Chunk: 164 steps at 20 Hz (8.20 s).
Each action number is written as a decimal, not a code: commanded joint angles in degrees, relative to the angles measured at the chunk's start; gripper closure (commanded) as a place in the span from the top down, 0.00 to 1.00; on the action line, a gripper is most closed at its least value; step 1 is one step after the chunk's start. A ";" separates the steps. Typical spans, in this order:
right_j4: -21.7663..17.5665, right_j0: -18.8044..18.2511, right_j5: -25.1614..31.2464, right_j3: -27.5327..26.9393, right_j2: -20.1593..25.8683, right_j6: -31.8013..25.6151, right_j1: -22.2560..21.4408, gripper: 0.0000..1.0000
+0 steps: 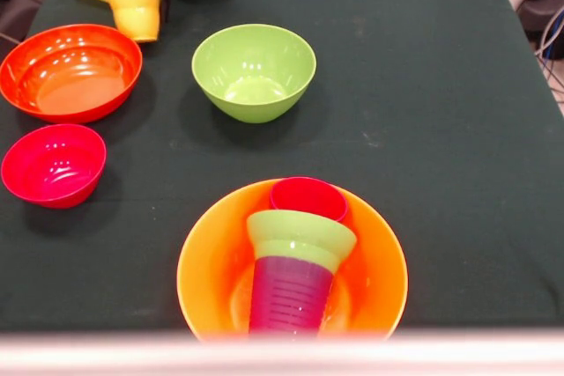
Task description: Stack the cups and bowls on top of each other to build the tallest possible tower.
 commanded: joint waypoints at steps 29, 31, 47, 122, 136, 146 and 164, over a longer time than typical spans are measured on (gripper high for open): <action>7.58 -9.75 40.10 -7.02 37.68 -10.28 -16.08 0.00; 7.39 -9.96 41.45 -8.50 38.84 -10.18 -15.32 0.00; 8.72 -10.24 47.92 -11.28 44.52 -8.47 -10.80 0.00; -22.21 -3.10 10.26 -2.44 17.81 8.91 -3.07 1.00; -17.68 -7.10 8.17 -1.74 18.61 6.08 -0.80 0.00; -13.56 -7.50 19.19 -1.31 23.37 1.26 -3.99 0.00; 1.19 -1.72 63.38 -13.72 27.56 -11.40 -9.30 0.00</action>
